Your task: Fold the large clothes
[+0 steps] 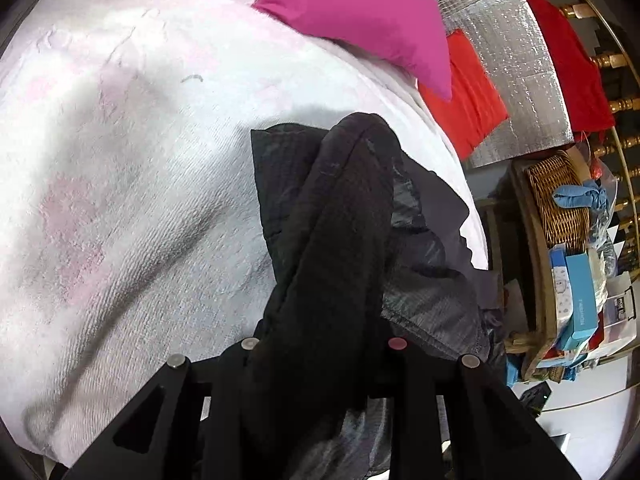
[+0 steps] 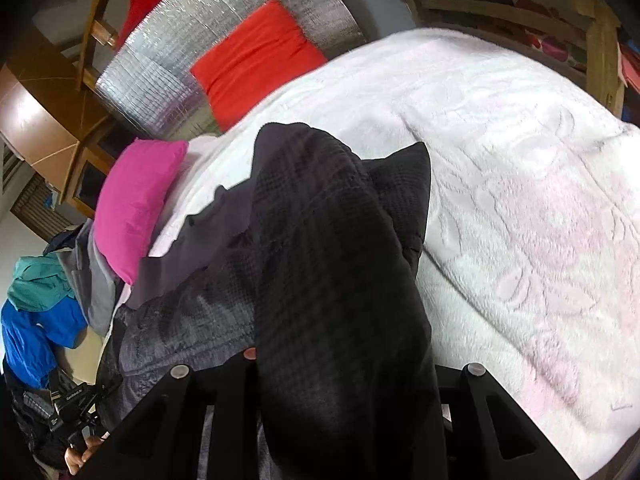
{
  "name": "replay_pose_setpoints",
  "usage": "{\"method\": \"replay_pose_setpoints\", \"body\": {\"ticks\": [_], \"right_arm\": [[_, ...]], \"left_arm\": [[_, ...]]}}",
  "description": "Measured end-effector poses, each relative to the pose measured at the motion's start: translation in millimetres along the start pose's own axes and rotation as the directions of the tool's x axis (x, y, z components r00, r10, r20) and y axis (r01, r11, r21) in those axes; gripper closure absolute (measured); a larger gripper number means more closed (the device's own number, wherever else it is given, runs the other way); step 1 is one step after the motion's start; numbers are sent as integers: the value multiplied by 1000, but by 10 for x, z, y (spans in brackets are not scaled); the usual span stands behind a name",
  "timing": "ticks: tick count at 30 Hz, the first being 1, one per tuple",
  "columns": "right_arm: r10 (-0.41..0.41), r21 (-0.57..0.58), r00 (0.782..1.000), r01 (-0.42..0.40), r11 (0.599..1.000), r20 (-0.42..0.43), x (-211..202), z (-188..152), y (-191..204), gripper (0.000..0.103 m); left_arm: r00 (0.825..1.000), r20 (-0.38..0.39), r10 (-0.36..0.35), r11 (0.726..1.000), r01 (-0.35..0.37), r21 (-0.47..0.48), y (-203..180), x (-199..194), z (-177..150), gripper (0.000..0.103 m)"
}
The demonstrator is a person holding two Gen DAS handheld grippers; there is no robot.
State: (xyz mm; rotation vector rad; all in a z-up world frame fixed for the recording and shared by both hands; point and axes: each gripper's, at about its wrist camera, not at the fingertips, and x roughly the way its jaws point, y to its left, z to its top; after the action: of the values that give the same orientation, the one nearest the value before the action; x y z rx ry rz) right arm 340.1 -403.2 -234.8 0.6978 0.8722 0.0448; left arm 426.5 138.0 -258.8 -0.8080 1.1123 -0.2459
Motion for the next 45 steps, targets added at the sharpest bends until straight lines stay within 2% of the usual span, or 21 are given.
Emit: {"method": "replay_pose_setpoints", "body": {"ticks": [3, 5, 9, 13, 15, 17, 20, 22, 25, 28, 30, 32, 34, 36, 38, 40, 42, 45], "right_arm": [[-7, 33, 1000, 8, 999, -24, 73, 17, -82, 65], [1, 48, 1000, 0, 999, -32, 80, 37, -111, 63], [-21, 66, 999, 23, 998, -27, 16, 47, -188, 48], [0, 83, 1000, -1, 997, 8, -181, 37, -264, 47], [-4, 63, 999, 2, 998, 38, -285, 35, -251, 45], [2, 30, 998, -4, 1000, 66, -383, 33, -221, 45], [36, 71, 996, -41, 997, 81, -445, 79, -332, 40], [72, 134, 990, -88, 987, 122, -492, 131, -450, 40], [152, 222, 960, -205, 953, 237, -632, 202, -640, 40], [153, 107, 946, -190, 976, 285, -724, 232, -464, 42], [169, 13, 952, -179, 984, 253, -675, 241, -266, 60], [153, -51, 967, -146, 988, 203, -545, 231, -91, 60], [112, -69, 984, -103, 992, 136, -329, 247, 10, 60], [16, -52, 1000, -15, 999, 17, -19, 255, -1, 60], [-70, -27, 996, 68, 997, -60, 209, 261, -74, 62], [-84, -38, 996, 82, 996, -39, 181, 303, -26, 62], [-76, -83, 996, 79, 993, 38, 43, 348, 117, 62], [-31, -156, 991, 51, 986, 127, -46, 427, 383, 60]], "left_arm": [[1000, -16, 22, 1000, -22, -11, 46, 60, 14, 62], [998, -22, 53, 998, -53, -14, 55, 81, 23, 46], [995, -3, 100, 995, -100, 14, 7, 6, 15, 44], [987, 85, 136, 987, -143, 72, -95, -226, -14, 43], [974, 155, 164, 979, -180, 100, -152, -339, -40, 40], [938, 276, 211, 956, -257, 144, -274, -489, -91, 39], [878, 413, 241, 918, -344, 196, -419, -640, -187, 34], [860, 456, 231, 907, -360, 219, -499, -669, -233, 33], [856, 463, 230, 884, -382, 268, -606, -572, -272, 32], [854, 459, 245, 857, -412, 310, -743, -427, -334, 32], [852, 454, 262, 832, -437, 341, -829, -320, -403, 32], [857, 437, 274, 815, -448, 368, -908, -193, -434, 32], [858, 418, 300, 796, -466, 385, -949, -73, -474, 31], [842, 394, 368, 761, -516, 393, -972, 107, -482, 30], [812, 405, 420, 714, -571, 405, -1001, 284, -476, 26], [786, 425, 448, 669, -610, 424, -1044, 380, -480, 23], [770, 437, 465, 639, -634, 436, -1084, 443, -475, 23], [770, 436, 465, 642, -633, 432, -1091, 481, -432, 21]]}}
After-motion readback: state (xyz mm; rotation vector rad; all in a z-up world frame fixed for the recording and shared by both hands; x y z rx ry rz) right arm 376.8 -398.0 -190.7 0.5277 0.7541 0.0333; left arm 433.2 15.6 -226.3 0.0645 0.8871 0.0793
